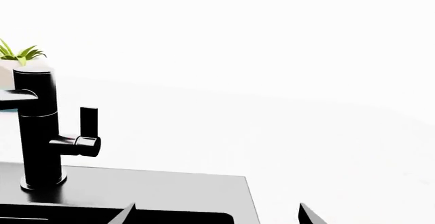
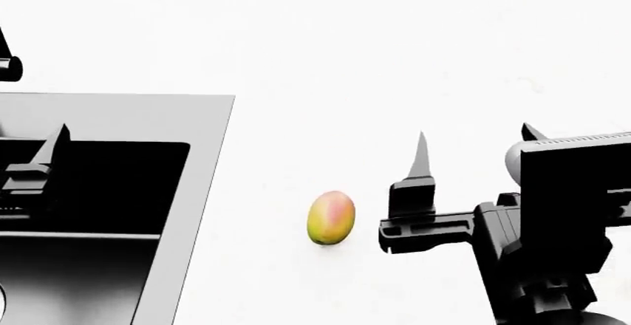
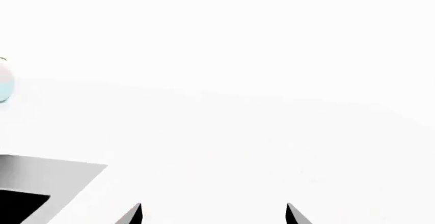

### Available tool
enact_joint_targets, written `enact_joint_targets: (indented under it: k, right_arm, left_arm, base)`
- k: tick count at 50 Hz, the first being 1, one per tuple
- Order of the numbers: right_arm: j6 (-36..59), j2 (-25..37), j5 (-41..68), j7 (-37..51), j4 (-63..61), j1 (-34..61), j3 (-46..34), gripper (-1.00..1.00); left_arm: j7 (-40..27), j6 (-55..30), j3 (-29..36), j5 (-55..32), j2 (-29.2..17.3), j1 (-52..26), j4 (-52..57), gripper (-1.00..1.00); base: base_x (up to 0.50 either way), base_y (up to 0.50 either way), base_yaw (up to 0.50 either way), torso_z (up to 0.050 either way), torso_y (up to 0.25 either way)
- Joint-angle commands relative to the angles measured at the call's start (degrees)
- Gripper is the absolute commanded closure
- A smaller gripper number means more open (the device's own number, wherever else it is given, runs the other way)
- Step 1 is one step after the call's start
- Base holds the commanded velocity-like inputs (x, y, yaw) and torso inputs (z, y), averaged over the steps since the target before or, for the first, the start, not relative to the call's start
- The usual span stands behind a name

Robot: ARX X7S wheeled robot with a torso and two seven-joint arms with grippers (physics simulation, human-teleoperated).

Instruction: There is a mixed pile of frozen fruits and vegetables on the counter. Locate all the frozen vegetables and place the items in a bowl on the counter. Take all the frozen fruits and defrost them in a running sink.

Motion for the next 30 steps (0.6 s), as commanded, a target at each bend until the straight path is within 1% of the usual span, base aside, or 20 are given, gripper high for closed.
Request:
enact_joint_targets:
  k: [1,4,5,7,8,9,12,15,23,30]
  right_arm:
    - [5.5,-7.6,4.6,-7.5,7.5,8.2,-3.8,-1.0]
    - [6.3,-10.2,4.3,-8.4,10.6,10.0,-4.9,-1.0]
    - [6.5,-12.2,5.4,-10.5,12.7,10.8,-5.4,-1.0]
    - [8.6,-14.3,5.2,-9.1,16.2,12.3,-6.8,-1.0]
    - [7.9,-15.3,3.9,-9.4,17.4,12.7,-7.1,-1.0]
    - [7.2,-16.6,5.8,-11.2,18.8,12.6,-6.4,-1.0]
    - [7.8,-18.4,4.3,-12.5,21.2,13.9,-8.0,-1.0]
    - [7.4,-22.0,4.4,-15.3,27.9,15.4,-8.4,-1.0]
    - [7.1,-26.4,2.2,-18.5,37.5,17.4,-10.5,-1.0]
    - [6.3,-27.7,0.6,-18.7,41.3,17.4,-11.2,-1.0]
  left_arm:
    - [-1.6,-1.3,0.1,-0.9,0.2,-1.0,0.0,-1.0]
    - [-1.6,-1.4,0.0,-0.9,0.3,-1.0,-0.1,-1.0]
    - [-1.6,-1.3,0.0,-1.0,0.2,-1.0,0.0,-1.0]
    - [-1.6,-1.5,0.0,-0.9,0.2,-1.0,0.4,-1.0]
    - [-1.4,-1.5,0.0,-1.0,0.0,-1.0,0.4,-1.0]
    - [-1.2,-1.4,0.0,-1.0,0.1,-0.9,0.1,-1.0]
    - [-0.9,-1.4,0.1,-1.1,0.4,-0.8,-0.5,-1.0]
    - [-0.8,-1.5,0.1,-1.2,0.3,-0.7,-0.3,-1.0]
    - [-1.0,-1.9,0.2,-1.1,1.2,-0.7,-1.0,-1.0]
    - [-0.6,-1.6,0.0,-1.3,0.5,-0.4,-0.8,-1.0]
  base:
    - [0.0,0.0,0.0,0.0,0.0]
    - [0.0,0.0,0.0,0.0,0.0]
    - [0.0,0.0,0.0,0.0,0.0]
    - [0.0,0.0,0.0,0.0,0.0]
    - [0.0,0.0,0.0,0.0,0.0]
    - [0.0,0.0,0.0,0.0,0.0]
    - [0.0,0.0,0.0,0.0,0.0]
    - [0.0,0.0,0.0,0.0,0.0]
    - [0.0,0.0,0.0,0.0,0.0]
    - [0.0,0.0,0.0,0.0,0.0]
